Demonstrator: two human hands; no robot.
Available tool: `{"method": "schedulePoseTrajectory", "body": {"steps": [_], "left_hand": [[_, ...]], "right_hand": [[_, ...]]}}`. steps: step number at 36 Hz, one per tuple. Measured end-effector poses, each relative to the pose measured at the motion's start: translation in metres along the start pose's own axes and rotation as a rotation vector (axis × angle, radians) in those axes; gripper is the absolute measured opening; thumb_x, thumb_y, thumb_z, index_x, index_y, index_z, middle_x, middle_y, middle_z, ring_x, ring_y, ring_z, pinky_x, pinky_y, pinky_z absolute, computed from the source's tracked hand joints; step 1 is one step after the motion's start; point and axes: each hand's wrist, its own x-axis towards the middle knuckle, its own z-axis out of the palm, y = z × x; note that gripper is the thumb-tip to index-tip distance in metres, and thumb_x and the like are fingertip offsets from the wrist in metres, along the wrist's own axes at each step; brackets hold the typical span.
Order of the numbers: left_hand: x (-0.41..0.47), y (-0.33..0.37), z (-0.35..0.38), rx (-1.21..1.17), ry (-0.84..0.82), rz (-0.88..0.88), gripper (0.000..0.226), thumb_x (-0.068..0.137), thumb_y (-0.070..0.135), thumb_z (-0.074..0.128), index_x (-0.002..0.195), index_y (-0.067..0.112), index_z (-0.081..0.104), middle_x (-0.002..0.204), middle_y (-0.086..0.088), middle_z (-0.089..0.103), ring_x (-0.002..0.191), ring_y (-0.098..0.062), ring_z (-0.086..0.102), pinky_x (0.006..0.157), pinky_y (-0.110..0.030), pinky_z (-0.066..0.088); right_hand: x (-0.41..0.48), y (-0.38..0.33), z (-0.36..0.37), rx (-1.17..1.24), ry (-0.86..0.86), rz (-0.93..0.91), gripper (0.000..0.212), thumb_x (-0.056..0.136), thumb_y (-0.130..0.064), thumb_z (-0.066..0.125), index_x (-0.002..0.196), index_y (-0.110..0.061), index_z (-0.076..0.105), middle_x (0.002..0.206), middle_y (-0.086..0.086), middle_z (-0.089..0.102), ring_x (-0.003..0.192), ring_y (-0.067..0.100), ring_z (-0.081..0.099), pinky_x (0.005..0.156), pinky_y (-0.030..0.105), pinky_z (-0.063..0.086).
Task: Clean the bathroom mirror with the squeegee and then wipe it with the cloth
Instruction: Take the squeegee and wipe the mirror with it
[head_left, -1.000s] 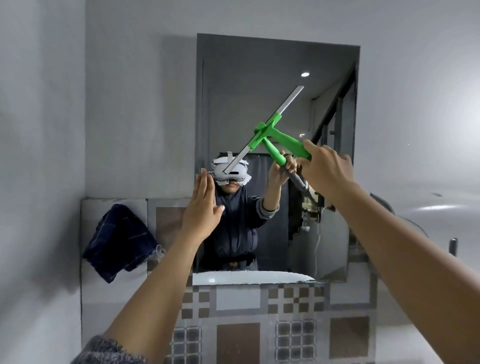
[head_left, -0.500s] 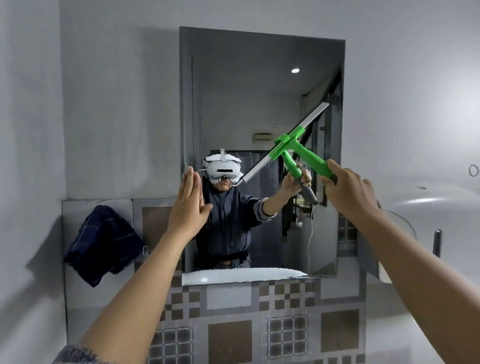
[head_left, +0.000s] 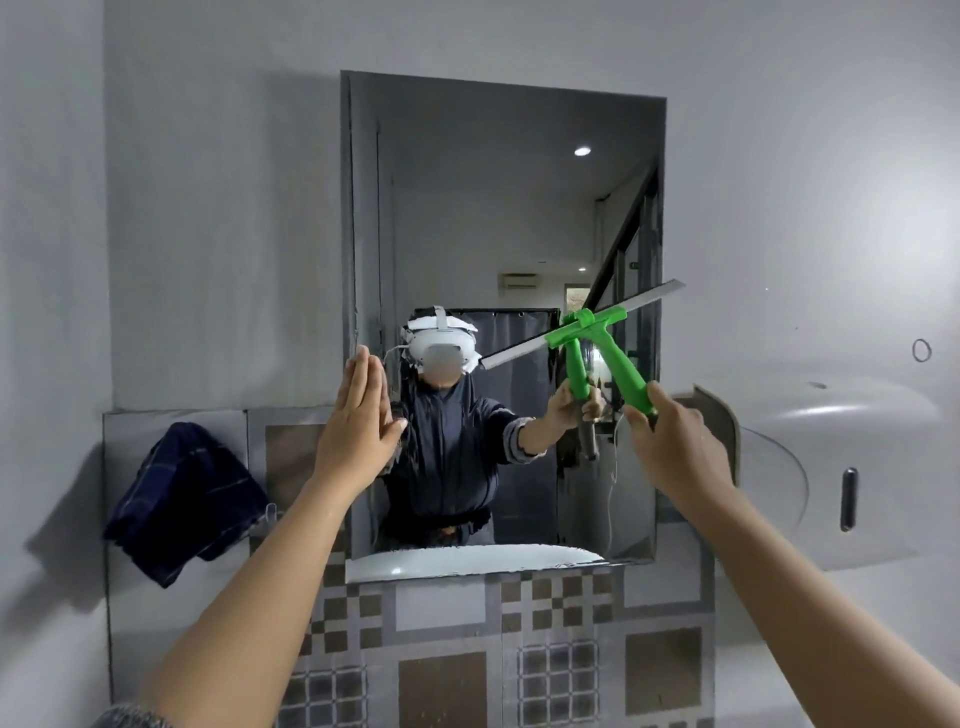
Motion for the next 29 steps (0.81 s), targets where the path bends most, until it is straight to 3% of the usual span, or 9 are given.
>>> {"method": "schedulePoseTrajectory", "body": {"steps": [2,5,11,18,25,27,29], "left_hand": [[0.001,0.002,0.000,0.004,0.008,-0.005,0.089,0.089,0.029,0.057,0.145,0.015,-0.010,0.150,0.010,-0.024,0.139,-0.009,-0.015,0.106,-0.030,0.028],[0.000,0.001,-0.004,0.015,0.005,0.011,0.087,0.088,0.027,0.058,0.146,0.013,-0.006,0.152,0.006,-0.020,0.141,-0.012,-0.011,0.107,-0.030,0.026],[0.003,-0.014,-0.010,0.064,-0.011,0.094,0.084,0.088,0.028,0.058,0.147,0.011,0.000,0.155,0.001,-0.012,0.142,-0.016,-0.004,0.107,-0.037,0.032],[0.001,-0.030,-0.017,0.065,-0.021,0.197,0.074,0.087,0.024,0.058,0.145,0.007,0.014,0.156,-0.003,-0.001,0.143,-0.018,0.003,0.106,-0.039,0.038],[-0.009,-0.042,-0.011,0.042,-0.025,0.245,0.068,0.092,0.023,0.046,0.146,0.007,0.008,0.155,-0.001,-0.009,0.142,-0.013,-0.007,0.116,-0.032,0.016],[-0.013,-0.044,-0.009,0.045,-0.011,0.269,0.068,0.092,0.020,0.048,0.145,0.004,0.010,0.155,-0.006,-0.003,0.142,-0.015,-0.004,0.115,-0.035,0.021],[-0.018,-0.047,-0.006,0.037,0.013,0.282,0.070,0.088,0.015,0.055,0.144,0.002,0.015,0.155,-0.008,0.003,0.143,-0.019,0.003,0.108,-0.036,0.036]], "right_hand": [[-0.007,-0.008,0.004,0.022,-0.001,0.021,0.033,0.096,-0.035,0.039,0.116,-0.009,0.045,0.083,0.011,0.050,0.073,0.031,0.050,0.062,0.035,0.040],[-0.020,-0.025,0.014,0.111,0.004,0.087,0.033,0.097,-0.034,0.039,0.109,-0.005,0.047,0.083,0.008,0.046,0.071,0.029,0.048,0.064,0.035,0.039],[-0.034,-0.063,0.038,0.413,0.049,0.265,0.036,0.094,-0.041,0.039,0.096,-0.007,0.052,0.089,0.012,0.061,0.077,0.034,0.062,0.067,0.045,0.053],[-0.047,-0.118,0.058,0.685,0.123,0.361,0.036,0.094,-0.033,0.046,0.078,-0.002,0.054,0.075,0.011,0.055,0.055,0.018,0.047,0.047,0.027,0.034],[-0.057,-0.158,0.074,0.769,0.146,0.369,0.035,0.093,-0.033,0.049,0.071,-0.007,0.047,0.069,0.007,0.050,0.051,0.013,0.042,0.043,0.024,0.028],[-0.060,-0.167,0.077,0.755,0.149,0.356,0.036,0.094,-0.034,0.048,0.070,-0.007,0.046,0.068,0.006,0.050,0.050,0.012,0.042,0.040,0.019,0.029],[-0.063,-0.174,0.080,0.755,0.149,0.329,0.037,0.095,-0.032,0.048,0.067,-0.008,0.045,0.066,0.006,0.049,0.048,0.011,0.042,0.033,0.013,0.030]]}}
